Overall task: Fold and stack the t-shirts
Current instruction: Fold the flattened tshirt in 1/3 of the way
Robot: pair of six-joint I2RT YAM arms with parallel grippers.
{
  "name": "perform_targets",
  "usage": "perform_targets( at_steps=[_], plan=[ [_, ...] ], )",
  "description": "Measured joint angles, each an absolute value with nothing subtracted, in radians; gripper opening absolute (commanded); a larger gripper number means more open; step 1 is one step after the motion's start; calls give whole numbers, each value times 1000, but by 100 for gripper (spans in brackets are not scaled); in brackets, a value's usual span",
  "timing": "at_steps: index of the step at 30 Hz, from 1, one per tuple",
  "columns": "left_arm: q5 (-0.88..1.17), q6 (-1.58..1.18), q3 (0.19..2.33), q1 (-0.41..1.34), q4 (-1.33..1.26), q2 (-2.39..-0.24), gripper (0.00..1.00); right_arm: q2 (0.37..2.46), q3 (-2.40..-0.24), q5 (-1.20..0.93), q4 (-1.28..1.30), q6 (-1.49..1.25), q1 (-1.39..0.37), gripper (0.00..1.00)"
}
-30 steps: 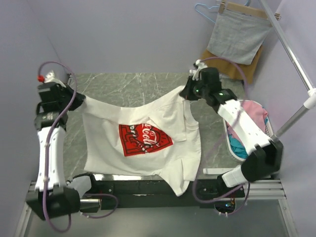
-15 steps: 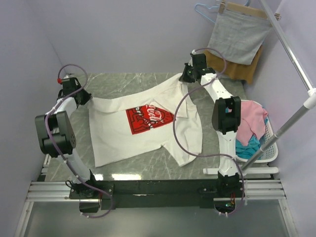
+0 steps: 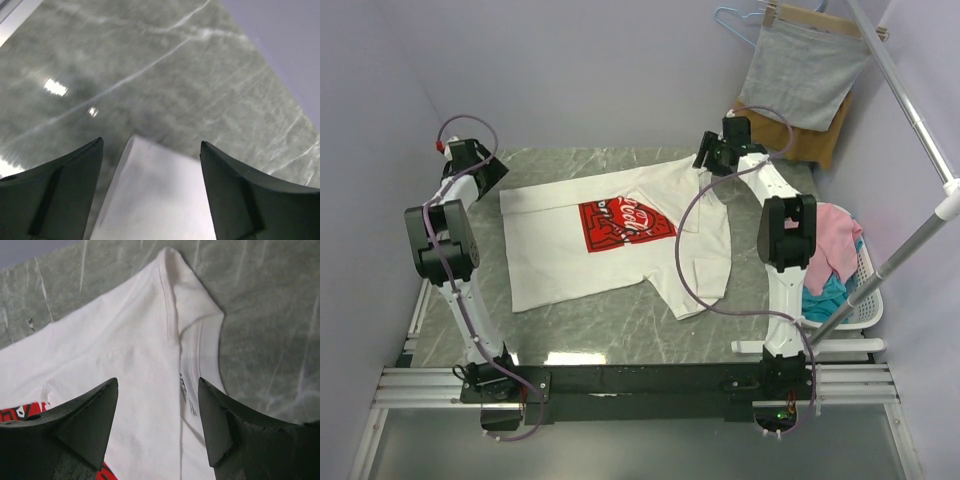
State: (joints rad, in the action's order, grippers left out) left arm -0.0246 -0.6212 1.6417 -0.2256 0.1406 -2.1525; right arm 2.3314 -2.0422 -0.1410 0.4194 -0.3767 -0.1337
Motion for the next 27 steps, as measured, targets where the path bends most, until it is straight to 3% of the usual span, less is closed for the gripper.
perform_targets(
  at_steps=[10, 18, 27],
  plan=[
    [116, -640, 1446, -182, 120, -1913, 90, 2133, -1896, -141, 413, -378, -138, 72],
    [212, -677, 1144, 20, 99, -1750, 90, 1914, -1500, -223, 417, -399, -157, 71],
    [209, -715, 810, 64, 147, -1555, 91, 1695, -1199, -191, 494, -396, -359, 71]
  ],
)
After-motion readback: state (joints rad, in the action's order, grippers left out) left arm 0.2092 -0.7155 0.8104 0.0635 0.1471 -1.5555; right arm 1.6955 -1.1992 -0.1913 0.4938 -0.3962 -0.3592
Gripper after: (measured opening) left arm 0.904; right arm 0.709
